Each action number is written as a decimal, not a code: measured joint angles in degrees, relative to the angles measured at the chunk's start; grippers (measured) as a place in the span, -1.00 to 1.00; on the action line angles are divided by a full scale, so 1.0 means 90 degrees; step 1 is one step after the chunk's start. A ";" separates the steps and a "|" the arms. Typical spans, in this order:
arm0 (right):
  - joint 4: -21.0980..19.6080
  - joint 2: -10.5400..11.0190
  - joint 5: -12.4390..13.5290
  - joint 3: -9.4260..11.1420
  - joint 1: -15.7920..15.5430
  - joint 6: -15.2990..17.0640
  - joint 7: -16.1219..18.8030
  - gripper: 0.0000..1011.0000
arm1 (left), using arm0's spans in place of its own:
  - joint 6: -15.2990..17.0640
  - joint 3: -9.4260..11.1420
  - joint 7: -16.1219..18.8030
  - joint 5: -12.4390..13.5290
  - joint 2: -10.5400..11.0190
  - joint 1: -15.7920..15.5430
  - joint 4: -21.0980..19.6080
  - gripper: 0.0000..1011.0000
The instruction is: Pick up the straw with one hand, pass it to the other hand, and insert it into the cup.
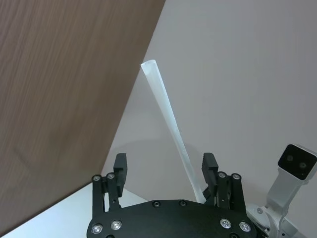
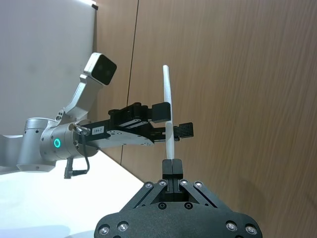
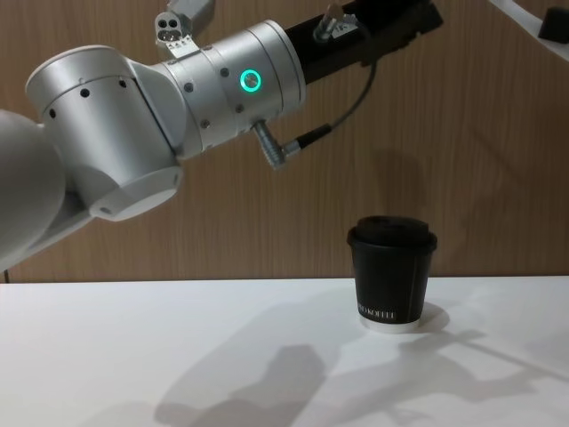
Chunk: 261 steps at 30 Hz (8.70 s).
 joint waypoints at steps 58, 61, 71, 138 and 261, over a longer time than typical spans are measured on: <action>0.0000 0.0000 0.0001 0.0000 0.0000 0.0000 0.0000 0.23 | -0.0076 0.0055 0.0063 0.0039 0.0019 -0.0049 0.0012 -0.99; 0.0000 0.0000 0.0001 0.0000 0.0000 0.0000 0.0000 0.46 | -0.0082 0.0081 0.0185 0.0126 0.0086 -0.0042 -0.0076 -0.99; 0.0000 0.0000 0.0001 0.0000 0.0000 0.0000 0.0000 0.98 | -0.0015 0.0224 0.0706 0.0514 0.0392 -0.0044 -0.0447 -0.99; 0.0000 0.0000 0.0000 0.0000 0.0000 0.0000 0.0000 0.98 | 0.0871 0.0885 0.3180 0.3150 0.1097 -0.0712 -0.1214 -0.99; 0.0000 0.0000 0.0000 0.0000 0.0000 0.0000 0.0000 0.98 | 0.1277 0.0800 0.2161 0.3413 0.0086 -0.1365 0.0727 -0.75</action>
